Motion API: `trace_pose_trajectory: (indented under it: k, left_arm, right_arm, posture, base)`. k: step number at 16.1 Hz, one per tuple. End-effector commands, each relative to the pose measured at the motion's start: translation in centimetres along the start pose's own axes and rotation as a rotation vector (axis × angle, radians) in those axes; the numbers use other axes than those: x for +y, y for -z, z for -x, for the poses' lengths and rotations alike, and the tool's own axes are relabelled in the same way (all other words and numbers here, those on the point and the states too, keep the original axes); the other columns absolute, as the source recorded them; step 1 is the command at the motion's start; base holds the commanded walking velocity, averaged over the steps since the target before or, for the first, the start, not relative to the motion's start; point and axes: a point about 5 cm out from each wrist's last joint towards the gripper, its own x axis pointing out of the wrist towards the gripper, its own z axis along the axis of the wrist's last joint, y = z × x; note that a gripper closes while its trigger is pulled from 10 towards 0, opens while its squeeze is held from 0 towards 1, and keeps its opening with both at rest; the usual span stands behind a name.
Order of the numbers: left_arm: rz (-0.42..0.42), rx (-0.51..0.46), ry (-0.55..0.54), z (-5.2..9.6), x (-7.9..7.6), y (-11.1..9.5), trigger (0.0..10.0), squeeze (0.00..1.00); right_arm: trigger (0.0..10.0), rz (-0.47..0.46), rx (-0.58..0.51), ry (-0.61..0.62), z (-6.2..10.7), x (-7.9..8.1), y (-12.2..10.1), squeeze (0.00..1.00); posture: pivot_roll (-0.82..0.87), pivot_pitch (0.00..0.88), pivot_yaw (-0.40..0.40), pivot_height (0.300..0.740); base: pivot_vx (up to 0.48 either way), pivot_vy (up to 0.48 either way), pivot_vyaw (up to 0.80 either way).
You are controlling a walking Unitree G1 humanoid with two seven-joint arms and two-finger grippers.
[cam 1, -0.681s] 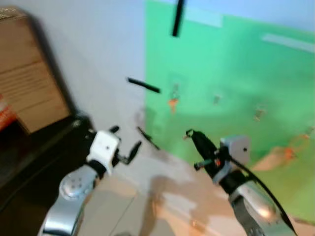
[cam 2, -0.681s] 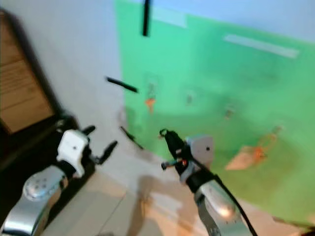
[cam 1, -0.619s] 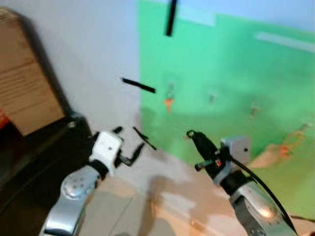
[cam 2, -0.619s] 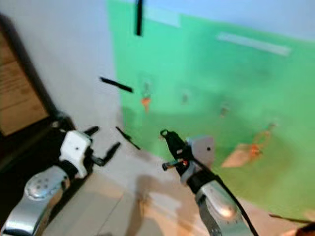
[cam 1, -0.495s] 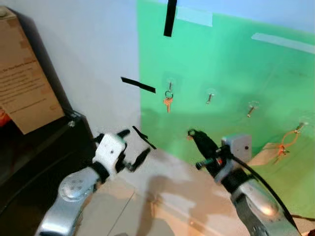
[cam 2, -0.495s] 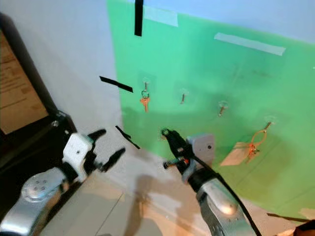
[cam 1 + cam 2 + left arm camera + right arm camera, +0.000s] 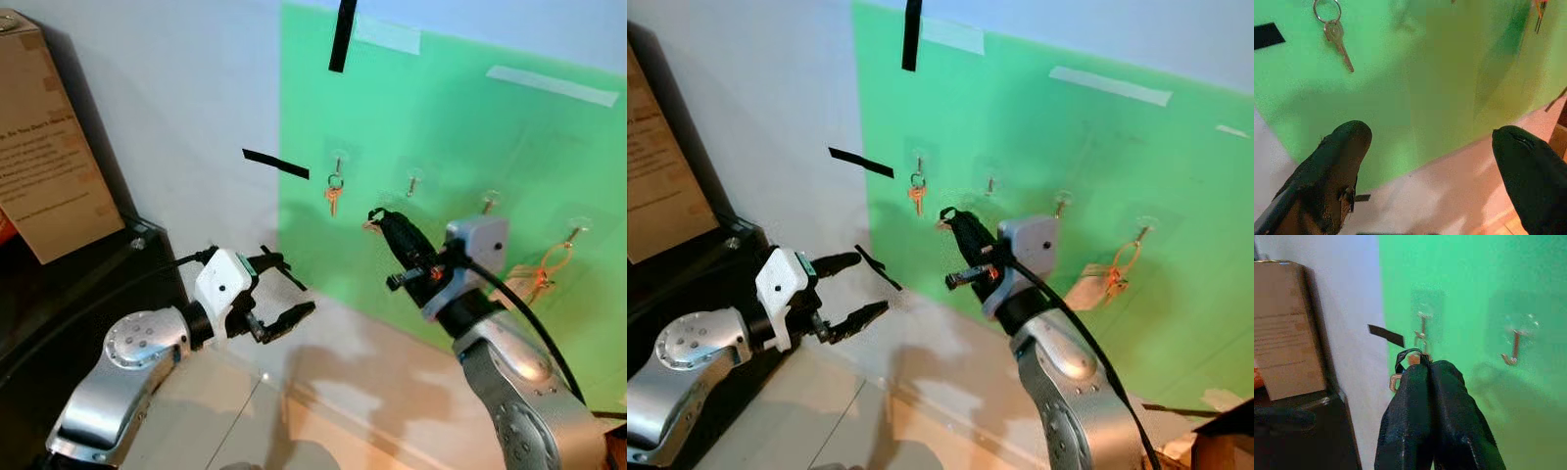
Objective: Hang keys on a hook
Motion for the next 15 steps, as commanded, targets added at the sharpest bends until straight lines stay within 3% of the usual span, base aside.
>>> trace_pose_trajectory:
  k: [1, 15]
  left_arm:
    - [0.005, 0.002, 0.003, 0.4, 0.1, 0.0, 10.0, 0.0]
    - [0.013, -0.021, 0.04, -0.1, 0.4, -1.7, 10.0, 0.0]
  right_arm:
    - [10.0, 0.0, 0.001, 0.033, -0.1, -0.6, -0.2, 0.0]
    - [10.0, -0.014, -0.038, 0.157, -1.2, -2.4, -1.6, 0.0]
  posture:
    - [-0.06, 0.0, -0.026, 0.74]
    - [-0.06, 0.0, -0.031, 0.74]
  base:
    - [0.0, 0.0, 0.0]
    - [0.0, 0.0, 0.0]
